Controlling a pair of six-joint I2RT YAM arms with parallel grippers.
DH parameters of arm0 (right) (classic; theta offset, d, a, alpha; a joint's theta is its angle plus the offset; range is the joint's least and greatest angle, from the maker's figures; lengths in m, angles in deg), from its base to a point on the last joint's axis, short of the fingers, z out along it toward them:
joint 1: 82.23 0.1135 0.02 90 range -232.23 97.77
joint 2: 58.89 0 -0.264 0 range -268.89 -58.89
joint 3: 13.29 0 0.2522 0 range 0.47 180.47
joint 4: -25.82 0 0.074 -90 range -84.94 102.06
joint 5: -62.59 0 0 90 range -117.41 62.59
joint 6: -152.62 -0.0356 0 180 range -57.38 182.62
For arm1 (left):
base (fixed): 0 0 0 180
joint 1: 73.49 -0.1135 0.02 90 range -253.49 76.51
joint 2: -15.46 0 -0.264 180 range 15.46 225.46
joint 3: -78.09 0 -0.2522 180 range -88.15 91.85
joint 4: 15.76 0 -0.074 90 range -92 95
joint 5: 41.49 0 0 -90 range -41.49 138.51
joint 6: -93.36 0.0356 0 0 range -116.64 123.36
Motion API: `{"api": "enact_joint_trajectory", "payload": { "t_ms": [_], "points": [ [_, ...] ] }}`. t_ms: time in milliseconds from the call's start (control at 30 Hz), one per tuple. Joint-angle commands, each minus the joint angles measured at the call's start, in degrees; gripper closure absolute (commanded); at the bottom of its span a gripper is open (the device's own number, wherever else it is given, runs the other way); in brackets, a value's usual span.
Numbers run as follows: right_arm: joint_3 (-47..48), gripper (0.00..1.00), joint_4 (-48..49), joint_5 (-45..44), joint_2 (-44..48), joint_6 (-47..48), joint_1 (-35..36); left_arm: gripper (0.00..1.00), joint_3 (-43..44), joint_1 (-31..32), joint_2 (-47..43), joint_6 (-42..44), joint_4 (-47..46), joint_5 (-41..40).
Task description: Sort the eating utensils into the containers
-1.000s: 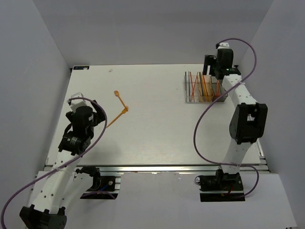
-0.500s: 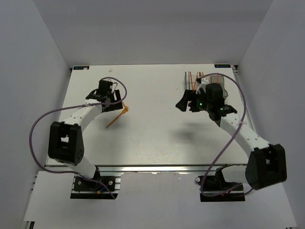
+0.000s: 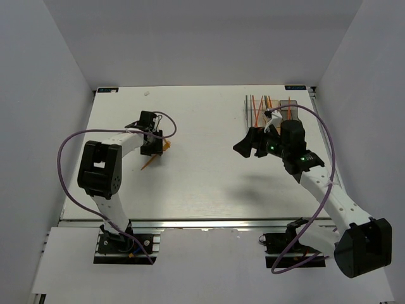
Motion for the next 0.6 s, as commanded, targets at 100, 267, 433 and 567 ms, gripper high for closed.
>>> {"api": "enact_joint_trajectory", "payload": {
  "t_ms": [100, 267, 433, 567],
  "points": [
    [0.5, 0.11, 1.8, 0.6, 2.3, 0.1, 0.2, 0.46, -3.0, 5.3, -1.5, -0.7, -1.8, -6.1],
    [-0.3, 0.11, 2.1, 0.0, 3.4, -0.7, 0.2, 0.77, -5.0, 8.2, -0.9, -2.8, -0.5, -7.9],
    [0.0, 0.11, 0.6, -1.8, 4.7, -0.1, 0.1, 1.0, -7.3, 10.5, -2.5, -6.5, 0.5, -10.4],
    [-1.5, 0.11, 2.4, -1.0, 5.8, -0.5, 0.1, 1.0, -9.4, 11.7, -5.3, -10.7, 1.3, -8.5]
  ]
}}
